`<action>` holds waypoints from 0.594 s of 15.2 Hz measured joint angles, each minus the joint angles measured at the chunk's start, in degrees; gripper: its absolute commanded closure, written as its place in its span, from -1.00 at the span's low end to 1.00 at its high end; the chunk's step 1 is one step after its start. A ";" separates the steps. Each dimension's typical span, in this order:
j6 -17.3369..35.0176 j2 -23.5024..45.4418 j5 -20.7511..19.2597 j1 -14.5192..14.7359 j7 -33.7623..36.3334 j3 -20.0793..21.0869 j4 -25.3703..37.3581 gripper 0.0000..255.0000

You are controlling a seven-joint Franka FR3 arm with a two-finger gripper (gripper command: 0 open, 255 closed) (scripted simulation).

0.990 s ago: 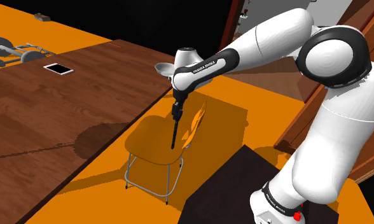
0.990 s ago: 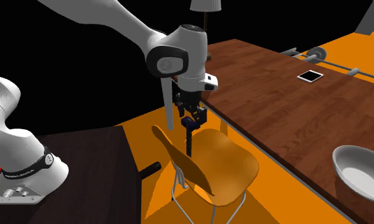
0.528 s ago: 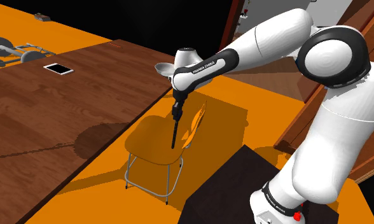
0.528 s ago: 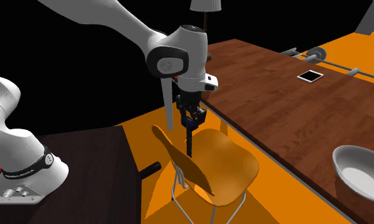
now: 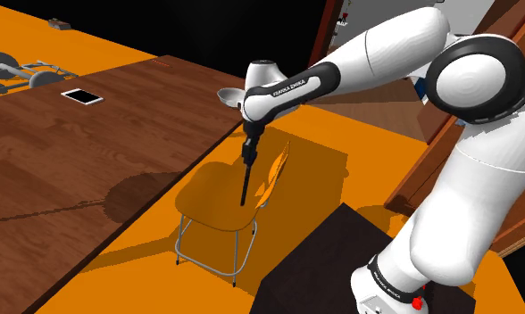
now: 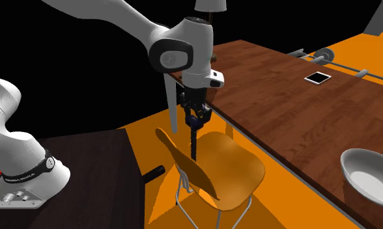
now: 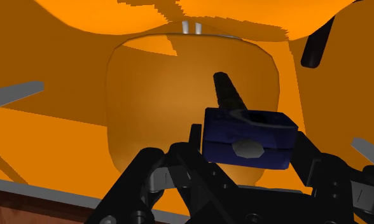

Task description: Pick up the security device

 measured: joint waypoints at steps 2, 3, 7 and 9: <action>-1.44 -0.94 0.00 -0.02 -0.04 -0.01 0.50 1.00; -2.06 -1.30 0.00 -0.04 -0.07 -0.03 0.77 1.00; -4.86 -2.93 -0.01 -0.01 -0.03 -0.01 1.94 1.00; -6.33 -3.52 -0.01 -0.03 -0.06 -0.02 2.81 1.00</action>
